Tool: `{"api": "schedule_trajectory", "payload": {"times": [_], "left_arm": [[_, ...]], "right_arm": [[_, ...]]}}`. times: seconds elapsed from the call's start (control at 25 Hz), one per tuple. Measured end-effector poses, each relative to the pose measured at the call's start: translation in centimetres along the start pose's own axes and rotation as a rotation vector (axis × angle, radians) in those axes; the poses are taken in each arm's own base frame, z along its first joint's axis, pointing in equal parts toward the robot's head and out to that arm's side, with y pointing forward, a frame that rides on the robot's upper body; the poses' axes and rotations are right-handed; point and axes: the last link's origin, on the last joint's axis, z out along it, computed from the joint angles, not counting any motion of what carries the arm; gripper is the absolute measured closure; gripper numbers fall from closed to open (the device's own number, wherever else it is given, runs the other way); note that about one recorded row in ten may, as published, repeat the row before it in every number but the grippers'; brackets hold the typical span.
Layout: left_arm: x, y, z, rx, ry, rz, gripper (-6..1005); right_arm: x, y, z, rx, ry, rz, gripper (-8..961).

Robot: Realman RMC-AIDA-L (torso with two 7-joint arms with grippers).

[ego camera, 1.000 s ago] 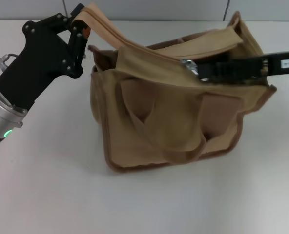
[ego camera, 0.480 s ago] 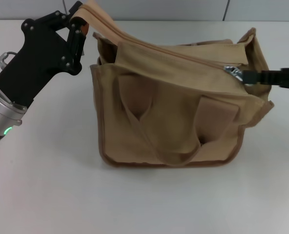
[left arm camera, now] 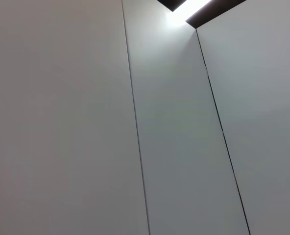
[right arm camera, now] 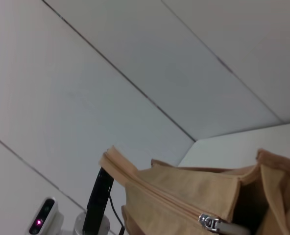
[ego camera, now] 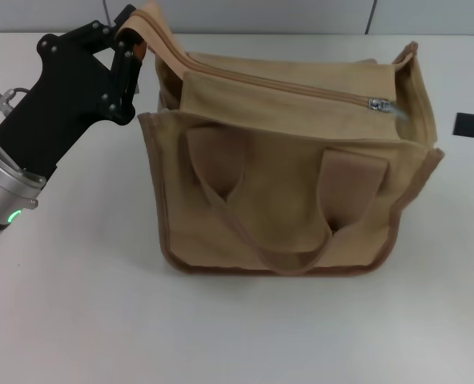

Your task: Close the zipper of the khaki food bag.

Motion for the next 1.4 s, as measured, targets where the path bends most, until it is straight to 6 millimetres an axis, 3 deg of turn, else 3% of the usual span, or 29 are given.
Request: {"api": "schedule_trajectory", "payload": {"times": [0.16, 0.4, 0.64, 0.84, 1.04, 1.2, 1.36, 1.4], "left_arm": [[-0.2, 0.0, 0.0, 0.006, -0.009, -0.004, 825], [-0.7, -0.9, -0.6, 0.046, -0.068, -0.041, 822], [-1.9, -2.7, -3.3, 0.176, -0.201, -0.017, 819], [-1.1, -3.7, -6.3, 0.359, -0.157, -0.033, 604], [1.5, -3.5, -8.9, 0.483, 0.034, -0.091, 425], [3.6, -2.3, -9.0, 0.355, 0.161, -0.186, 184], [4.2, -1.4, -7.9, 0.128, 0.124, -0.299, 184], [3.9, -0.8, -7.2, 0.025, 0.07, -0.329, 184]], "right_arm": [[0.5, -0.1, -1.3, 0.018, -0.043, -0.005, 952], [1.3, -0.3, -2.2, 0.032, -0.089, -0.026, 767], [1.6, -0.4, -1.6, 0.009, -0.089, -0.046, 606], [1.4, -0.3, -1.3, 0.003, -0.1, -0.081, 561], [1.2, -0.2, -0.5, -0.017, -0.114, -0.152, 558], [1.4, 0.4, 0.1, -0.056, -0.136, -0.231, 556], [2.0, 1.7, 0.1, -0.138, -0.168, -0.387, 553], [2.9, 2.5, -0.1, -0.191, -0.166, -0.494, 553]]}}
